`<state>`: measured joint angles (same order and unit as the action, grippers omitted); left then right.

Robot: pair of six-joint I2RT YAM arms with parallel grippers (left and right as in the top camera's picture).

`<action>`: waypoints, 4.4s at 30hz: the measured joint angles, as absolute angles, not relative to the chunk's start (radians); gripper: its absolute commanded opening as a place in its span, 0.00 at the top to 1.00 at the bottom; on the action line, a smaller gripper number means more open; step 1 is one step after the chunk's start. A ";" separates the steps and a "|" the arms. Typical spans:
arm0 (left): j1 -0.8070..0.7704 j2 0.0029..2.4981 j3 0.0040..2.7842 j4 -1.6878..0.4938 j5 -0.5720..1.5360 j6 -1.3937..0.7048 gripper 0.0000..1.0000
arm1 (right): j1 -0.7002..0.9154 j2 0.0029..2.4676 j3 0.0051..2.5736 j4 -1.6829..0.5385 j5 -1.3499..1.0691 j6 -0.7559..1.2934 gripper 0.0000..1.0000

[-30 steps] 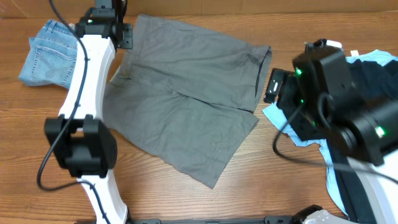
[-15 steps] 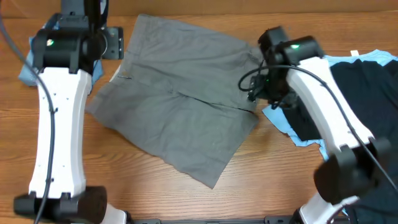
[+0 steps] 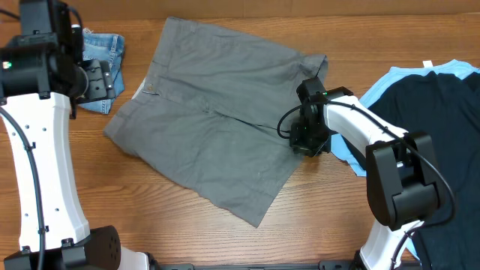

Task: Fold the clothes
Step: 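Grasp the near hem corners of the shorts with both grippers, then lift the near hem with both grippers and fold it away over the shorts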

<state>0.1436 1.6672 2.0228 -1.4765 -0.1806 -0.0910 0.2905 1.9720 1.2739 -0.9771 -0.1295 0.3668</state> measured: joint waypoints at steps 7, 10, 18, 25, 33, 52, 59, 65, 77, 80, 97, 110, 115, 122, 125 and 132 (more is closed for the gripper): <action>0.173 1.707 2.021 -1.509 -0.131 -0.103 0.21 | 0.231 1.969 1.313 -0.999 0.036 0.366 0.95; 0.173 1.730 2.000 -1.512 -0.109 -0.103 0.20 | 0.163 1.972 1.367 -1.024 0.110 0.367 0.64; 0.173 1.794 1.920 -1.505 -0.063 -0.096 0.23 | 0.091 1.960 1.586 -1.209 0.128 0.306 0.45; 0.179 1.785 1.919 -1.555 -0.047 -0.095 0.12 | 0.099 1.750 1.625 -1.267 0.001 0.295 0.38; 0.197 1.740 1.882 -1.548 -0.039 -0.114 0.09 | 0.100 1.425 1.656 -1.377 -0.120 0.333 0.22; 0.197 1.730 1.091 -0.801 0.083 -0.133 0.53 | 0.100 1.422 1.235 -1.271 -0.212 0.419 0.22; 0.197 1.730 0.999 -0.725 0.072 -0.132 0.52 | 0.100 1.423 1.017 -1.123 -0.254 0.460 0.22; 0.197 1.726 0.931 -0.629 0.058 -0.132 0.64 | 0.100 1.424 0.865 -1.026 -0.274 0.501 0.22; 0.198 1.712 0.918 -0.643 0.092 -0.152 0.96 | 0.106 1.424 0.629 -0.846 -0.395 0.574 0.31; 0.198 1.712 0.925 -0.682 0.102 -0.152 0.96 | 0.117 1.422 0.591 -0.809 -0.447 0.585 0.39; 0.201 1.696 0.966 -0.860 0.111 -0.156 0.96 | 0.121 1.405 0.571 -0.894 -0.474 0.607 0.96; 0.352 1.264 1.063 -1.226 0.098 -0.202 0.96 | 0.147 1.090 1.097 -1.416 -0.351 0.572 0.96; 0.392 1.104 1.066 -1.291 0.119 -0.208 0.96 | 0.153 1.019 1.304 -1.538 -0.350 0.573 0.96; 0.395 0.960 1.110 -1.362 0.120 -0.209 0.96 | 0.153 0.986 1.471 -1.612 -0.339 0.572 0.96; 0.395 0.945 1.121 -1.351 0.118 -0.212 0.96 | 0.153 0.994 1.473 -1.568 -0.334 0.572 0.96; 0.395 1.022 1.122 -1.227 0.149 -0.220 0.96 | 0.157 1.147 1.471 -1.381 -0.313 0.572 0.96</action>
